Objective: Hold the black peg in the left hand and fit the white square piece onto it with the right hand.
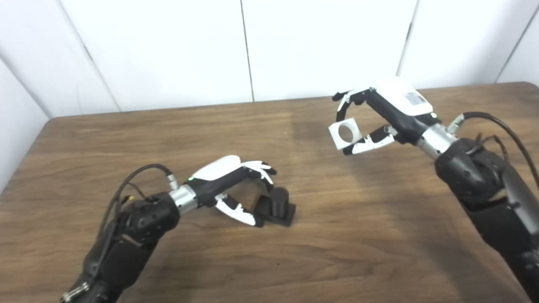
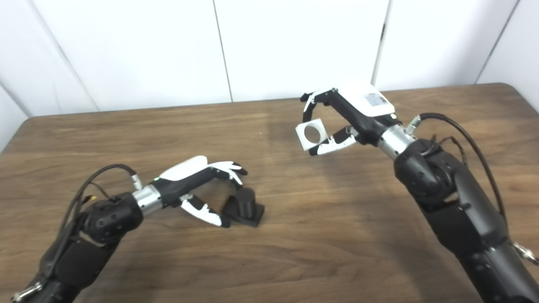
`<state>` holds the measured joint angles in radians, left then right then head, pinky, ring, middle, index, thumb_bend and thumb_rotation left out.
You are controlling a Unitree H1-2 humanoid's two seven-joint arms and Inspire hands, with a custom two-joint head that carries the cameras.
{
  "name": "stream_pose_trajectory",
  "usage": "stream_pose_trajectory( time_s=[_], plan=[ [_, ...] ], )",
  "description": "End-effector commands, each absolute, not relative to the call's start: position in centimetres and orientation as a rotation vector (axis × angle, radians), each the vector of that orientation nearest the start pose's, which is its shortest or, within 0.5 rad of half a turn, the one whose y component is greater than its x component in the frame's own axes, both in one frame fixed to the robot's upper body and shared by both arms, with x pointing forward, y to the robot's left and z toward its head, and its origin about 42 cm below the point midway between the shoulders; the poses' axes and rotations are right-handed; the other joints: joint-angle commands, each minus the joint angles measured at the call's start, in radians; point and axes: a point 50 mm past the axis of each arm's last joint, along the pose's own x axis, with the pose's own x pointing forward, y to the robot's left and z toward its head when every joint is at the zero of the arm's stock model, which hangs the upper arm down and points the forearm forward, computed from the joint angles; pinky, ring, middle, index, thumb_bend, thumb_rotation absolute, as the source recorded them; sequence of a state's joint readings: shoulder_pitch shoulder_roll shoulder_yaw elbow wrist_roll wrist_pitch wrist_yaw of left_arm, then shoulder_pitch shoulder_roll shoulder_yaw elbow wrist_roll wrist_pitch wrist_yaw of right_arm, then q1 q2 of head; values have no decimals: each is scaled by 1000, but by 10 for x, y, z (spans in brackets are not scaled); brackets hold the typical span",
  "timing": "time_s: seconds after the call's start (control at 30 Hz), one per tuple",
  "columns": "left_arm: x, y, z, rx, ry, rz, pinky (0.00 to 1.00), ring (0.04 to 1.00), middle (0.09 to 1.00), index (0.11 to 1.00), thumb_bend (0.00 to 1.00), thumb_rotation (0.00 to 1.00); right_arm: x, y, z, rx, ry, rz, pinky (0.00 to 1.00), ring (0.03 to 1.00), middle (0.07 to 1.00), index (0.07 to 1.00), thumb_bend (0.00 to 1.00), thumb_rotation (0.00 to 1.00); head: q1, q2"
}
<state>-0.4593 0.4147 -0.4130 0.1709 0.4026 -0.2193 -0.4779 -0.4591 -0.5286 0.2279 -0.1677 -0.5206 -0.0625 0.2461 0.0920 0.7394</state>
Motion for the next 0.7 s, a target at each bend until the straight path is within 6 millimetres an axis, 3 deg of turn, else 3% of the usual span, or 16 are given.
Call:
stream_pose_trajectory(
  time_s=[0.0,0.27,0.67],
  plan=[
    [390,199,164,1043,-202,-915,856,954,894,610,809,329,377,-248,311,-1114,-673,361,657,791,754,482,516,134,3,3],
    [390,197,162,1035,-208,-910,849,947,885,583,808,318,365,-228,318,-1087,-712,419,661,794,753,481,516,135,8,7],
    [389,196,160,1027,-216,-901,843,938,877,559,805,315,358,-214,317,-1073,-735,471,636,784,747,481,517,133,10,10]
  ],
)
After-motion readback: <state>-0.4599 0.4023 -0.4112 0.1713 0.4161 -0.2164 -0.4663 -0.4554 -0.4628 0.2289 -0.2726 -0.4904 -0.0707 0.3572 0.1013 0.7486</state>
